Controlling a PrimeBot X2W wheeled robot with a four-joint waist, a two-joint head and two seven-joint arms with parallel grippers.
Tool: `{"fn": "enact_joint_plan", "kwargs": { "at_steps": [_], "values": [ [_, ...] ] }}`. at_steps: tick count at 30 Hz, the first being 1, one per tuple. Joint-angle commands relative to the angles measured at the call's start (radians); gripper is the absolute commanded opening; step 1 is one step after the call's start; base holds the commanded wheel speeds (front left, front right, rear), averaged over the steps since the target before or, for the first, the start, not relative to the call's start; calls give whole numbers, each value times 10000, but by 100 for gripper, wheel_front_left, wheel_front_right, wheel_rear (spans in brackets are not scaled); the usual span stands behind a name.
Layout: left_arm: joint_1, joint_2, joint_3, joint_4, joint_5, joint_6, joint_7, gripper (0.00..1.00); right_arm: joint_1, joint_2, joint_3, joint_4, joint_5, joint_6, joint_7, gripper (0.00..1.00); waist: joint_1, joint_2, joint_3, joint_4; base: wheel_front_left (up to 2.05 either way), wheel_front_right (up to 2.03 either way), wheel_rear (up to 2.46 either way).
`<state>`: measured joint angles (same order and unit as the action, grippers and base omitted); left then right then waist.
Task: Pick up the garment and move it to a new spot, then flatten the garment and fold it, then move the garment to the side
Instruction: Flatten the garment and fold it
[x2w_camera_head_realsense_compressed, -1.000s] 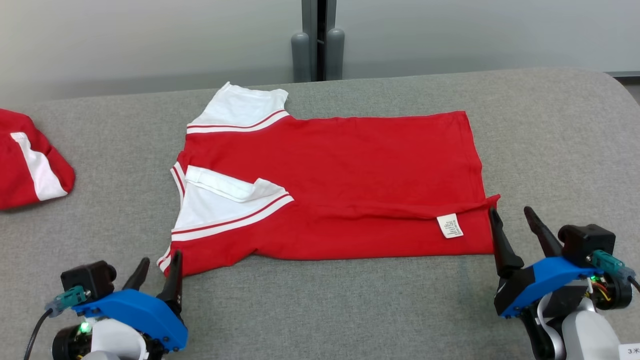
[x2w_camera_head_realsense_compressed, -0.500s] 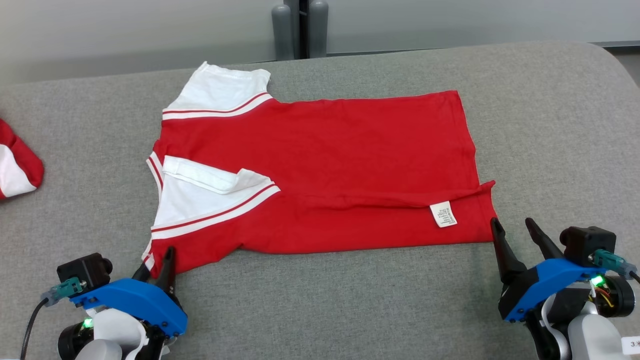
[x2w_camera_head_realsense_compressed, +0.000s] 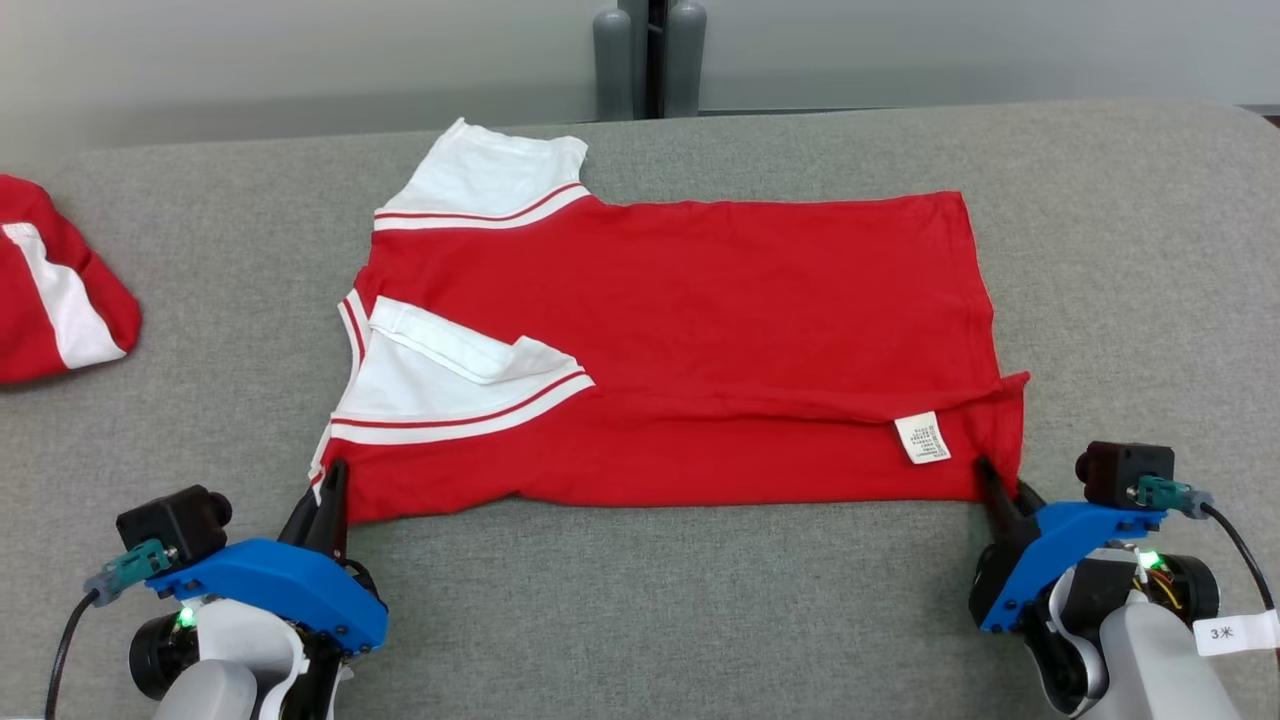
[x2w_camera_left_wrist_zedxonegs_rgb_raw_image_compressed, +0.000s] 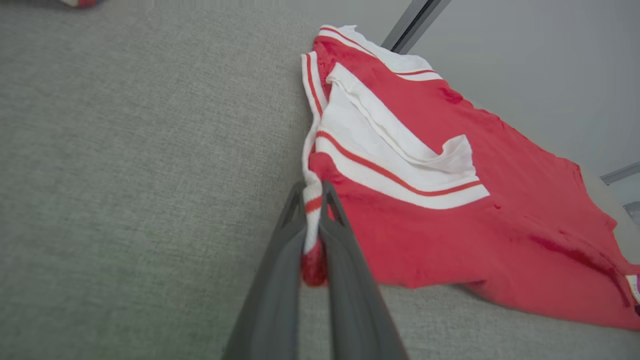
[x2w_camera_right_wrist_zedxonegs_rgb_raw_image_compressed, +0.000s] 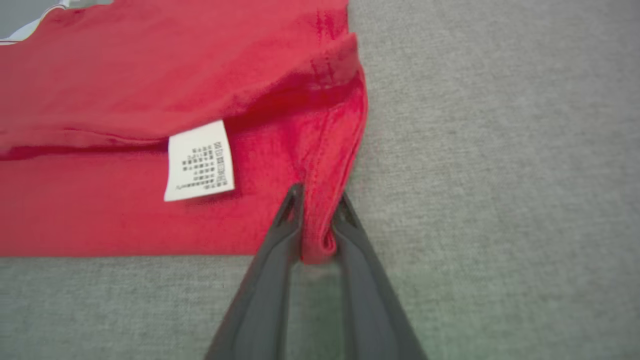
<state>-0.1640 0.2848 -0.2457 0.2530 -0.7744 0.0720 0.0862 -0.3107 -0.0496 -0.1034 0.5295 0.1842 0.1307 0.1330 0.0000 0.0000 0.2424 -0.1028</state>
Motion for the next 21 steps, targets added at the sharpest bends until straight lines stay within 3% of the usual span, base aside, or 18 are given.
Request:
{"fn": "enact_joint_plan", "kwargs": {
  "at_steps": [1, 10, 17, 21],
  "values": [
    [69, 32, -22, -96, 1, -59, -97, 0, -61, -15, 43, 102, 182, 1, -6, 0, 0, 0, -77, 17, 0, 0, 0],
    [569, 475, 282, -1615, 39, -15, -358, 0, 120, -24, -223, -1037, 472, 1, 11, 0, 0, 0, -808, 101, 0, 0, 0],
    [2052, 771, 463, -4056, -328, 387, 123, 0, 1475, -21, -434, -3295, 270, 1, 1298, 0, 0, 0, -1245, 208, 0, 0, 0],
    [3270, 811, 417, -4611, -495, 755, 448, 0, 2617, -24, -381, -4292, 289, 0, 1841, 0, 0, 0, -1247, 226, 0, 0, 0]
  ]
}}
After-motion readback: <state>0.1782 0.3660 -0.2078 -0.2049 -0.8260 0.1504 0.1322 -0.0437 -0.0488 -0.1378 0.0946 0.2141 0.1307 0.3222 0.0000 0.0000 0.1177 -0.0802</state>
